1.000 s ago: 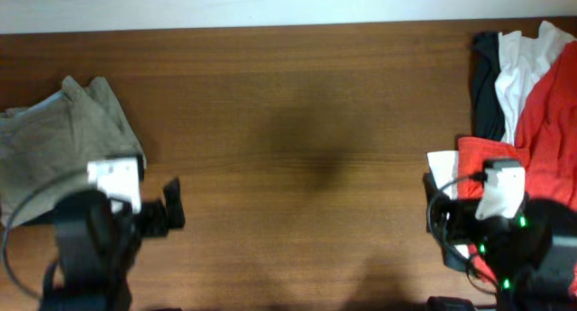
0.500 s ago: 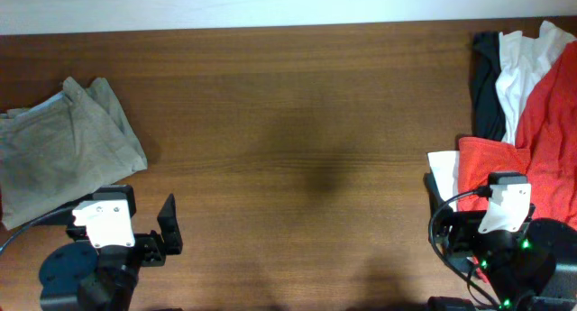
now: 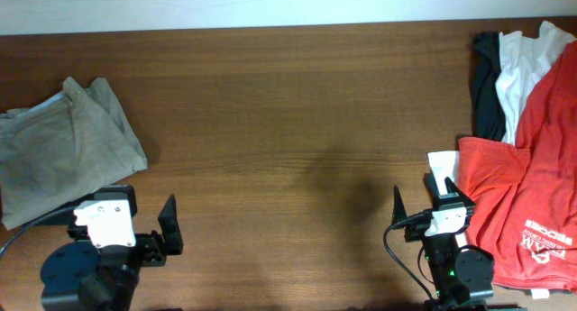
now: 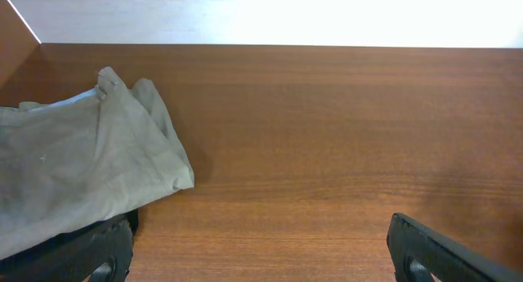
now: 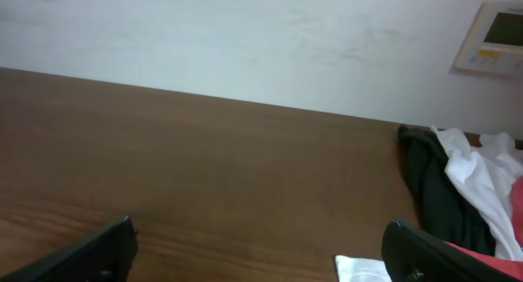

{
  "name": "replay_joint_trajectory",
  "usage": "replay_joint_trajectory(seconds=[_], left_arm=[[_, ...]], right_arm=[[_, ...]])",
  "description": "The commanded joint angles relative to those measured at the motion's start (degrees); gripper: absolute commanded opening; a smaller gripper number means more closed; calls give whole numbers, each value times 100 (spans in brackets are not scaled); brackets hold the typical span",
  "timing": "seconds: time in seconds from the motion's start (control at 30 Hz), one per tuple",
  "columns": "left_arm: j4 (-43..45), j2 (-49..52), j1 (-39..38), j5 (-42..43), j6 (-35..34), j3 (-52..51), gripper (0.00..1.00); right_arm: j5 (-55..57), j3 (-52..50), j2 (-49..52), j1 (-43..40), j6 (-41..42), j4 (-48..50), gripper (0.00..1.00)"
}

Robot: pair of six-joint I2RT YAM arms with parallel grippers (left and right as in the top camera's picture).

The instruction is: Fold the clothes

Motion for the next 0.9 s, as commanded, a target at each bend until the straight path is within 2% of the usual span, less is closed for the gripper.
replay_joint_trajectory(seconds=[0.0,0.43,0.53,0.6,0.67,0.73,0.8,0.87], left_arm=[[28,-24,9,-17,-39,-4,99],[26,-39,7,-17,-39,-4,99],[-90,-551,-168,-151,-13,-216,99],[-57,-1054,-461,-166,-15,-951,99],[1215,-1757,-758,-164,-17,-2441,99],[2264,-2164,-778,-122,-20,-3366,99],[4138,-2677,-778,-127,-17,-4717,99],[5268,-2736,-780,-111,-13,-5405,99]], right_arm=[[74,-26,-48,7,61,-37,98],[74,-26,-48,7,61,-37,99],[74,-26,-48,7,61,-37,99],[74,-26,-48,7,61,-37,99],[74,-26,-48,7,61,-37,99],[74,-26,-48,7,61,-37,99],[74,-26,-48,7,61,-37,99],[74,-26,-48,7,61,-37,99]])
